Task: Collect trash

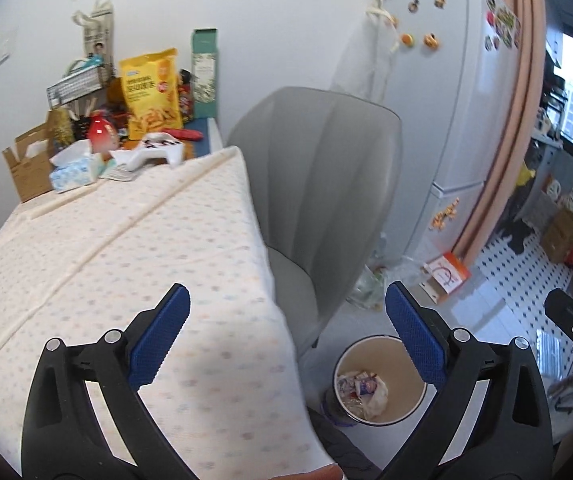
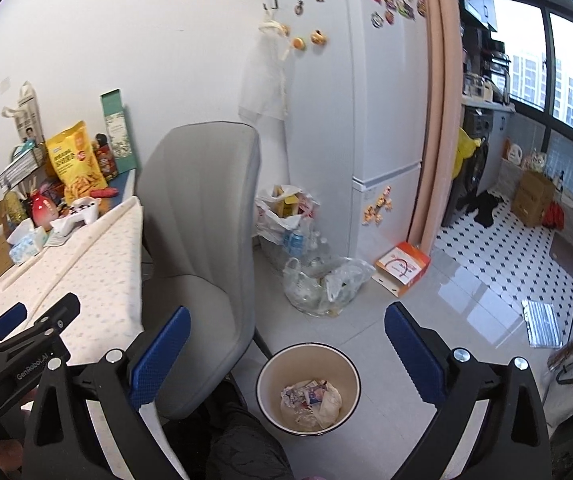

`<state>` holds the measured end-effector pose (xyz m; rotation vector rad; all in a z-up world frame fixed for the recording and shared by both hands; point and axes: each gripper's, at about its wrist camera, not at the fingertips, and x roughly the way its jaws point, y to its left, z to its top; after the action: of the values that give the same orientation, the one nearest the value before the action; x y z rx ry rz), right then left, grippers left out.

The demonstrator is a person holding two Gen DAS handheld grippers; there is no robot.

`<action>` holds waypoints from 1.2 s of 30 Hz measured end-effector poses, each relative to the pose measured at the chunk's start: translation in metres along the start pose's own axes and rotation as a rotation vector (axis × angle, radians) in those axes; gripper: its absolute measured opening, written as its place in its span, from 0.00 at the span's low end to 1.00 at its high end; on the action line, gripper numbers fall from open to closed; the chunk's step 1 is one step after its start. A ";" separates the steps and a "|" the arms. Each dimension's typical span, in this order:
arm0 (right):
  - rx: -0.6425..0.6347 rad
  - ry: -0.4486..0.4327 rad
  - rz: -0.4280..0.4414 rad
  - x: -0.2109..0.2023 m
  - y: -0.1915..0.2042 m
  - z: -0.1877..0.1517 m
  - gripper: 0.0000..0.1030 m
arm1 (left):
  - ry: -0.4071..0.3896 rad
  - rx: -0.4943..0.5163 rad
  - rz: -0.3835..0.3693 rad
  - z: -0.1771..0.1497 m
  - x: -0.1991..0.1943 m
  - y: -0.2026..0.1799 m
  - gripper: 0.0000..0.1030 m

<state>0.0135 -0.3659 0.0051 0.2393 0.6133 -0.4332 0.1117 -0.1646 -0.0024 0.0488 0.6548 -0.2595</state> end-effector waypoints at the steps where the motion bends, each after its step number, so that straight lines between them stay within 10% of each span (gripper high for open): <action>1: -0.007 -0.005 0.002 -0.004 0.005 0.000 0.93 | -0.007 -0.009 0.005 0.000 -0.005 0.008 0.94; 36: -0.226 -0.090 0.162 -0.106 0.140 -0.047 0.93 | -0.166 -0.188 0.203 -0.049 -0.133 0.149 0.94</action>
<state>-0.0236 -0.1925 0.0435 0.0532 0.5452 -0.2147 0.0185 0.0155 0.0339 -0.0855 0.5022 -0.0056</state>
